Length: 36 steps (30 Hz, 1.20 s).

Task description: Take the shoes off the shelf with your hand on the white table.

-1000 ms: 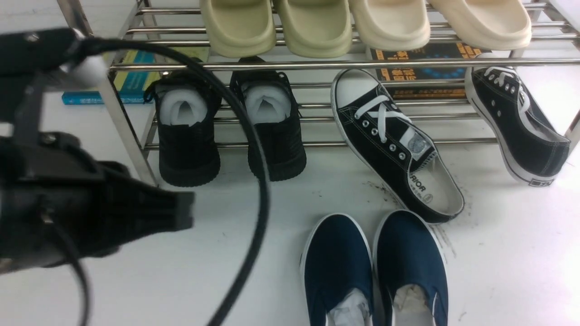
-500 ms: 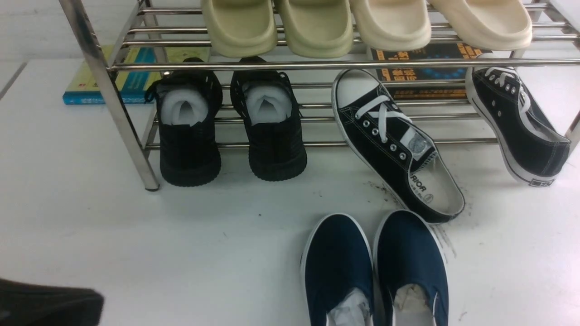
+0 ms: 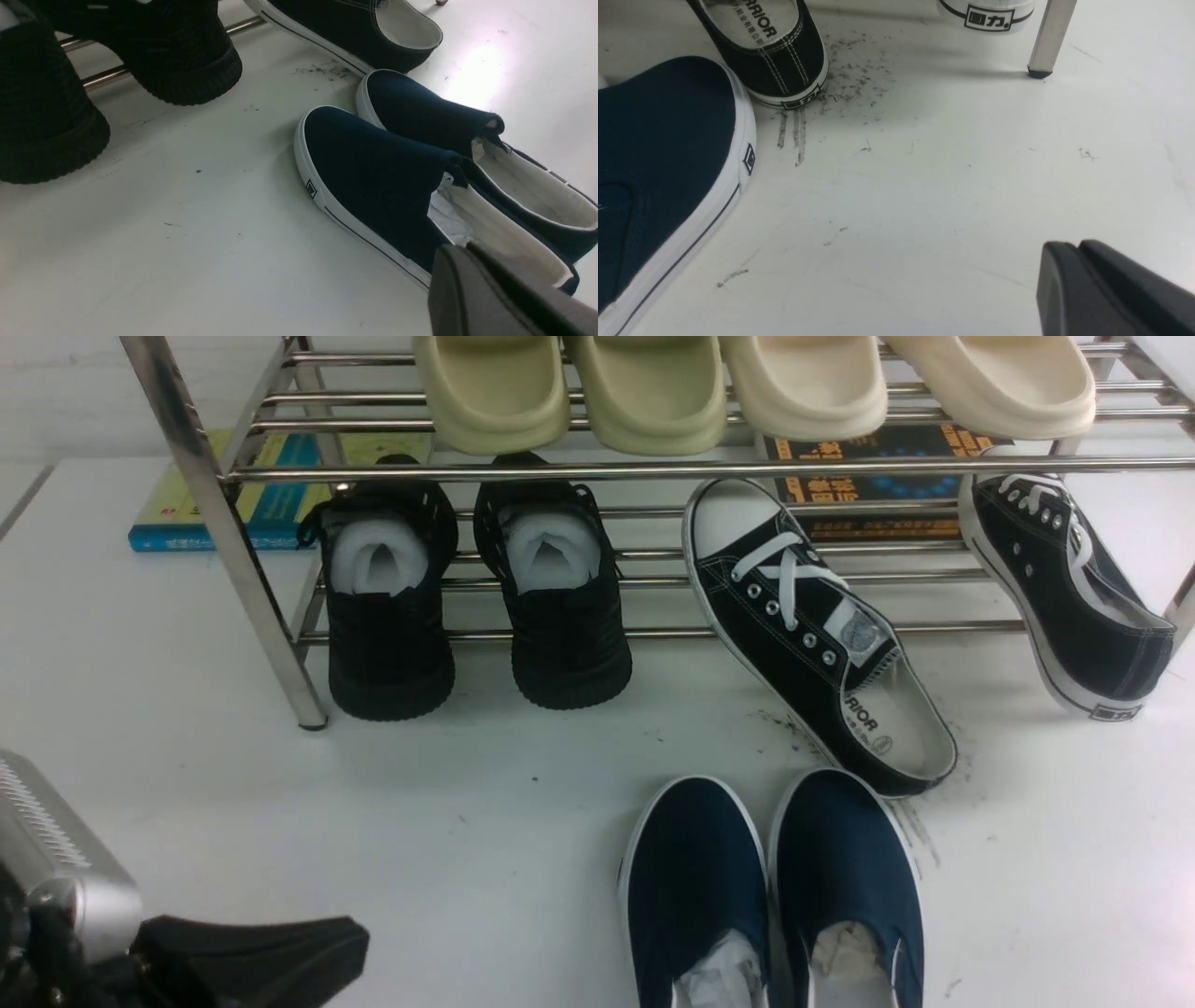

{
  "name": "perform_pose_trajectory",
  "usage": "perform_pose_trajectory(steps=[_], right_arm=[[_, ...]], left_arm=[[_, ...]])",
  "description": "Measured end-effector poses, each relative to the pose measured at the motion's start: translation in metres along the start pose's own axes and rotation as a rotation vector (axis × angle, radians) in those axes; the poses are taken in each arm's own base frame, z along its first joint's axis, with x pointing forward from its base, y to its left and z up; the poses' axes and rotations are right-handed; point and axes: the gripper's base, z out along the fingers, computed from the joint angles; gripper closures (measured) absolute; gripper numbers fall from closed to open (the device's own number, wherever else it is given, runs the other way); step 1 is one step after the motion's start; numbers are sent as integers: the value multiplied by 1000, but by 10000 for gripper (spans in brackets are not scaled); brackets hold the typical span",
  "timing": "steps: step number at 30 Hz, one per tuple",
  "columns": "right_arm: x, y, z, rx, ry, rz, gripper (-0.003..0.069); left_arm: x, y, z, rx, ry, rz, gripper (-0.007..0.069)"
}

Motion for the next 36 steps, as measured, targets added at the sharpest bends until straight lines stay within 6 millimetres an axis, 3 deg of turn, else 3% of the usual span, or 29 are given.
perform_pose_trajectory(steps=[5, 11, 16, 24, 29, 36], right_arm=[[0, 0, 0, 0, 0, 0, 606], [0, 0, 0, 0, 0, 0, 606], [0, 0, 0, 0, 0, 0, 603], [0, 0, 0, 0, 0, 0, 599], [0, 0, 0, 0, 0, 0, 593], [0, 0, 0, 0, 0, 0, 585]], left_arm=[[1, -3, 2, 39, -23, -6, 591], [38, -2, 14, 95, -2, -84, 588], [69, 24, 17, -104, -162, -117, 581], [103, 52, 0, -498, -154, -149, 574], [124, 60, -9, -695, -166, -210, 571], [132, 61, -19, -827, -182, -220, 570]])
